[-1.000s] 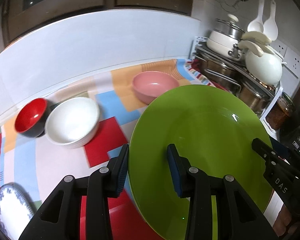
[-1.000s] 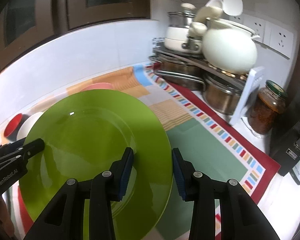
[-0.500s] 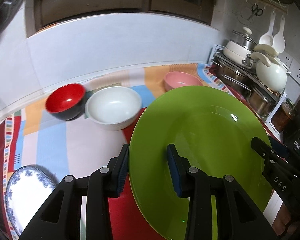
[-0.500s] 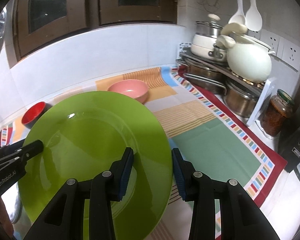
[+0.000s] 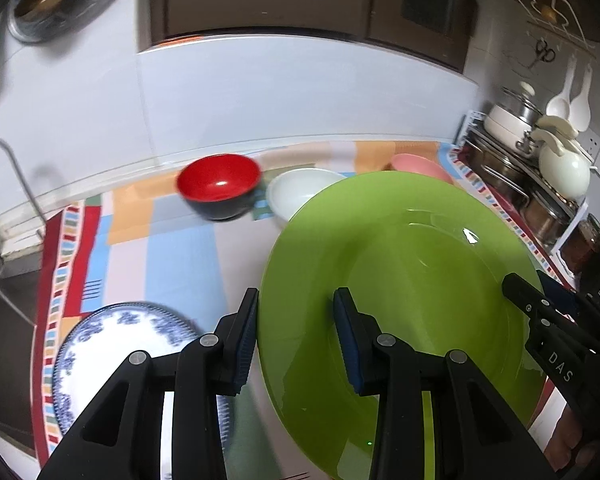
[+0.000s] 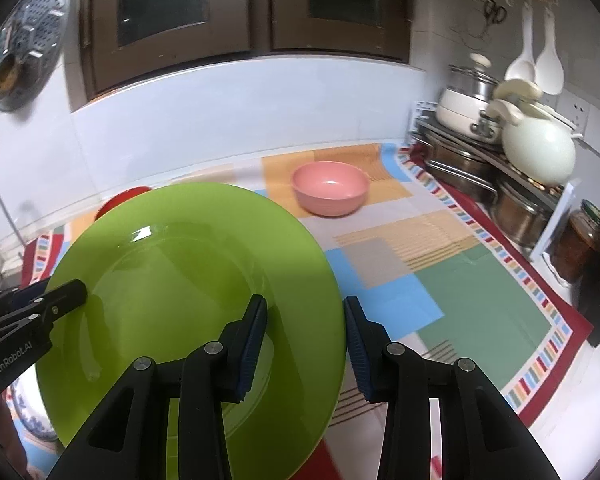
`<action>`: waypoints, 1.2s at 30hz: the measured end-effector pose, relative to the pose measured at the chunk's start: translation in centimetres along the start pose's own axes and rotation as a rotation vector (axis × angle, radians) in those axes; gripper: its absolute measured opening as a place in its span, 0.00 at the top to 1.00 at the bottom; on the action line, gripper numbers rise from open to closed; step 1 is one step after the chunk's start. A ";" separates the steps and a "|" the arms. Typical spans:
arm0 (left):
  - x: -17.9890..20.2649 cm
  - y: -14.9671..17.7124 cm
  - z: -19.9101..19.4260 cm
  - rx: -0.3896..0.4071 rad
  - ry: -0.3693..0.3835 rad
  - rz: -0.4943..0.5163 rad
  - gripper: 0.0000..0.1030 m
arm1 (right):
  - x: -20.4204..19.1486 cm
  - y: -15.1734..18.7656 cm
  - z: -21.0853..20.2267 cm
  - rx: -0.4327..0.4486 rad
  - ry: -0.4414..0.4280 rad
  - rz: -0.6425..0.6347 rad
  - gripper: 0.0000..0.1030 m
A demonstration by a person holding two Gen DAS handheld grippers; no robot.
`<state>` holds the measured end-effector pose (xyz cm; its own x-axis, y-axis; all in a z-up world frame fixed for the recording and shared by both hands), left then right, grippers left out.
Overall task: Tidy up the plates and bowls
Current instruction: 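Lift the lime-green plate with both grippers and carry it over the blue-and-white plates, then lower the plate onto the blue-and-white plates and open both grippers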
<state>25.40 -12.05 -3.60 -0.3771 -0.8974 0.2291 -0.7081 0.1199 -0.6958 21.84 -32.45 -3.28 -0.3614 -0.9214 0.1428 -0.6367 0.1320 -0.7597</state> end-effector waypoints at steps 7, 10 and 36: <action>-4.1 1.2 -2.7 0.019 -0.049 -0.040 0.64 | -4.1 0.3 -1.6 0.014 -0.050 -0.043 0.61; -5.8 1.7 -3.7 0.026 -0.070 -0.059 0.64 | -6.0 0.4 -2.2 0.019 -0.074 -0.060 0.61; -19.9 8.1 -9.1 -0.003 -0.246 -0.284 0.64 | -21.7 4.4 -3.9 -0.010 -0.272 -0.258 0.61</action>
<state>21.75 10.61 -7.59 -0.0104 -0.9702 0.2420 -0.7657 -0.1479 -0.6260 24.23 -10.43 -7.20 0.0049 -0.9880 0.1542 -0.6906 -0.1149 -0.7141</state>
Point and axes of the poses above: each gripper's, at about its wrist camera, not at the fingertips, and z roughly the way its jaws point, x to its right, y to its underside, the point moved 3 cm from there along z, roughly the way its jaws point, and after that the axes turned 13 degrees about y, right-handed, at the moved point
